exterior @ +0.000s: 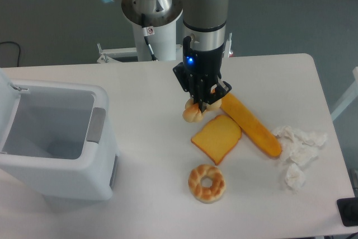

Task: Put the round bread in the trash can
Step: 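Lower the gripper onto the small round bread roll and close it, then lift the held roll and carry it over the white trash can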

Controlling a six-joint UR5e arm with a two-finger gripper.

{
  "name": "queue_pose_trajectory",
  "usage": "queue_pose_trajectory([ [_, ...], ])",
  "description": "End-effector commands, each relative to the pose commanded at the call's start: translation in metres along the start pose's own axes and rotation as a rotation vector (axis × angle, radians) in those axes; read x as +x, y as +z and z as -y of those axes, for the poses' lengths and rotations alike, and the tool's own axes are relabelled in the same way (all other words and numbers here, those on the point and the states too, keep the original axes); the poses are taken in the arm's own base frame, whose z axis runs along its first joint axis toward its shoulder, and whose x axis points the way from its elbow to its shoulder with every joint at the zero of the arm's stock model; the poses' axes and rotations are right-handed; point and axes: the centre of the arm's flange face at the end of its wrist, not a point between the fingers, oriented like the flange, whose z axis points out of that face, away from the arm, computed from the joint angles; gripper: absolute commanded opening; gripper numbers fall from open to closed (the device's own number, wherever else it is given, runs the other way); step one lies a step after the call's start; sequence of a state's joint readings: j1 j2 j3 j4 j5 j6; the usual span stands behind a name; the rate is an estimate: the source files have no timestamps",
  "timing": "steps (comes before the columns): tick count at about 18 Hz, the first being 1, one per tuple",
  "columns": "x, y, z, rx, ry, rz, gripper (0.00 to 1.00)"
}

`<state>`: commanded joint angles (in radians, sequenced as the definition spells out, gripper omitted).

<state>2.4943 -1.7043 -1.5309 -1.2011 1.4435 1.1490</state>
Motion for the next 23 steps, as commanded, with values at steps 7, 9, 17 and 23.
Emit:
queue_pose_trajectory([
  [7,0.0,0.0,0.0,0.007,-0.004,-0.001,0.07],
  [9,-0.001,-0.002,0.003,0.03,-0.007,-0.007,0.07],
  [17,-0.001,-0.014,0.014,0.113,-0.134,-0.028,0.07],
  [23,0.01,-0.038,0.03,0.261,-0.368,-0.104,0.07],
])
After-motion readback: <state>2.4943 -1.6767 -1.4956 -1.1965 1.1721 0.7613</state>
